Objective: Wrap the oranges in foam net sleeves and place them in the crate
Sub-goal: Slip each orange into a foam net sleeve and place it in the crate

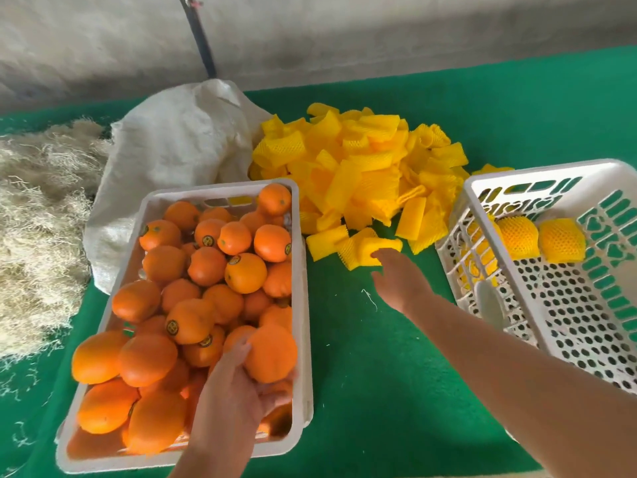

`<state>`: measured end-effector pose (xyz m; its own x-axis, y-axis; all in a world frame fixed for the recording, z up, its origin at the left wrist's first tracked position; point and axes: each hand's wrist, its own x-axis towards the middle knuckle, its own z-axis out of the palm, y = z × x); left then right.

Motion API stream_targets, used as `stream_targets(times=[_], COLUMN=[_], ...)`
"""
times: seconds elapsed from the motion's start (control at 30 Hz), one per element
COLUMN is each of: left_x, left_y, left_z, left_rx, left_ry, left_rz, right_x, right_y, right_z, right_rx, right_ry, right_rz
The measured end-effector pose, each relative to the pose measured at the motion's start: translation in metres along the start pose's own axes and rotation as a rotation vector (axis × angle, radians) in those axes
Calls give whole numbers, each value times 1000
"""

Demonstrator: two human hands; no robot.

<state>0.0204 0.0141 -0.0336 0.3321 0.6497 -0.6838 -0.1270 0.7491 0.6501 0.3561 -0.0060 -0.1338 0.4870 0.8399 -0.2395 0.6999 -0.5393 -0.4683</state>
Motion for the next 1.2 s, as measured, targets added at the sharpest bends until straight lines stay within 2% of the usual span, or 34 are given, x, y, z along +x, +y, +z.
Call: stream_targets(times=[0.07,0.23,0.37,0.47,0.57,0.67,0.8,0.97,1.03,1.2], left_x=[0,3,-6,-18,-30,-41,-48,-57,-65,-85], left_y=[-2,-4,-4,2,5,5,-4,-26,-37,-58], left_z=[2,4,10,19,36,63,100,136,147,165], left_rx=[-8,182,323,637,931,1049,1123,1109,1025,315], left_ry=[12,-5,58,107,104,48,-25,-122,-176,-385], left_rz=[-8,78,204,402,583,679,737,773,732,258], right_x=[34,80,74,54,15,-40,-107,-170,-194,-231], right_y=[-5,-7,5,17,16,5,-5,2,12,31], right_z=[4,20,23,6,-20,-50,-82,-110,-120,-136], right_rx=[-98,-475,-427,-180,227,556,900,1542,1756,2076], right_ry=[-8,-76,8,106,224,251,244,137,83,-42], right_rz=[-31,-66,-55,-19,94,205,260,359,400,411])
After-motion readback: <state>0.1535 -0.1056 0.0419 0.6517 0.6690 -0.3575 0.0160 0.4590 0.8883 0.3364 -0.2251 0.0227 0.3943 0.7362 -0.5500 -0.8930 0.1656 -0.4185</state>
